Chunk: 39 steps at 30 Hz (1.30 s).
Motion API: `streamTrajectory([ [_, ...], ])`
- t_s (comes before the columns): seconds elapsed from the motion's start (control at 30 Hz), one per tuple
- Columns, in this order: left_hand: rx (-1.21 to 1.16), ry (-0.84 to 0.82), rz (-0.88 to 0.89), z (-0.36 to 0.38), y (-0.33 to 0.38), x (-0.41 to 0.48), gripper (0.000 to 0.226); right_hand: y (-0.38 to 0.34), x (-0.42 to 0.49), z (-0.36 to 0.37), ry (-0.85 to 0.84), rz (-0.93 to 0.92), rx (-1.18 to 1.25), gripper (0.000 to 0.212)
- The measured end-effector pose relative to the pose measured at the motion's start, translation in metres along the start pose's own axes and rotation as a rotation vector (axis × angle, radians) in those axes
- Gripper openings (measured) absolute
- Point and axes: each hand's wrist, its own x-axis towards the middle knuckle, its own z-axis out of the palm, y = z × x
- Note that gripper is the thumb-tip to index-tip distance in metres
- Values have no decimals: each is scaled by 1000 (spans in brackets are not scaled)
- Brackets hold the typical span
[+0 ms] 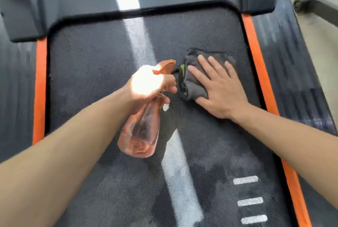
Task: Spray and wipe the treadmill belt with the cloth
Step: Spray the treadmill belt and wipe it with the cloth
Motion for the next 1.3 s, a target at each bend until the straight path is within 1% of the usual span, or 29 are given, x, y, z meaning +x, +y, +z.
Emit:
streamTrajectory([
  [0.03,-20,-15,12,5,8,-4,26,5,18,-3,10,72,12,86],
  [0.07,11,-33,32,8,21,-16,24,8,37,-7,32,148,41,85],
  [0.1,-47,-39,36,8,23,-15,20,8,52,-12,45,231,72,84],
  [0.13,-27,-22,21,3,21,-17,17,5,60,-14,47,290,80,84],
  [0.2,5,13,-15,-5,19,-20,15,-10,55,-12,71,358,61,84],
  [0.23,12,30,-19,-9,20,-22,15,-21,43,-10,78,355,54,85],
  [0.3,77,56,-11,-18,24,-33,12,-52,14,-7,64,278,47,86],
  [0.37,93,115,-16,-31,19,-42,18,-85,-16,-1,20,123,29,90],
  [0.43,74,154,-32,-46,18,-58,21,-108,-38,2,-62,-80,39,94],
  [0.47,80,171,-37,-53,18,-67,28,-112,-44,2,-109,-176,31,93],
  [0.53,74,204,-56,-68,9,-84,55,-109,-37,1,-148,-309,15,89],
  [0.57,65,221,-77,-74,3,-89,60,-104,-26,-2,-154,-315,11,87],
  [0.6,66,235,-95,-81,-3,-96,59,-100,-13,-6,-151,-278,6,86],
  [0.7,41,270,-139,-94,-22,-113,42,-87,35,-20,-129,-42,48,79],
  [0.77,3,303,-176,-100,-33,-124,30,-88,64,-30,-189,64,52,78],
  [0.83,-74,352,-195,-106,-39,-135,12,-96,79,-40,-234,59,21,80],
  [0.87,-113,381,-198,-110,-41,-139,7,-100,81,-43,-245,30,3,82],
  [0.9,-154,411,-206,-114,-45,-141,9,-106,80,-46,-243,-24,-30,82],
  [0.97,-236,472,-229,-123,-50,-142,15,-124,71,-47,-231,-187,-116,81],
  [1.03,-301,532,-238,-130,-56,-141,11,-147,64,-43,-259,-277,-108,80],
  [1.07,-315,552,-240,-134,-59,-139,8,-158,64,-41,-274,-269,-62,77],
  [1.17,-333,573,-253,-143,-65,-133,7,-181,74,-37,-299,-132,115,74],
  [1.23,-345,549,-261,-147,-65,-130,4,-186,80,-36,-269,-89,151,74],
  [1.3,-332,517,-273,-149,-66,-129,6,-186,80,-34,-249,-83,155,74],
])
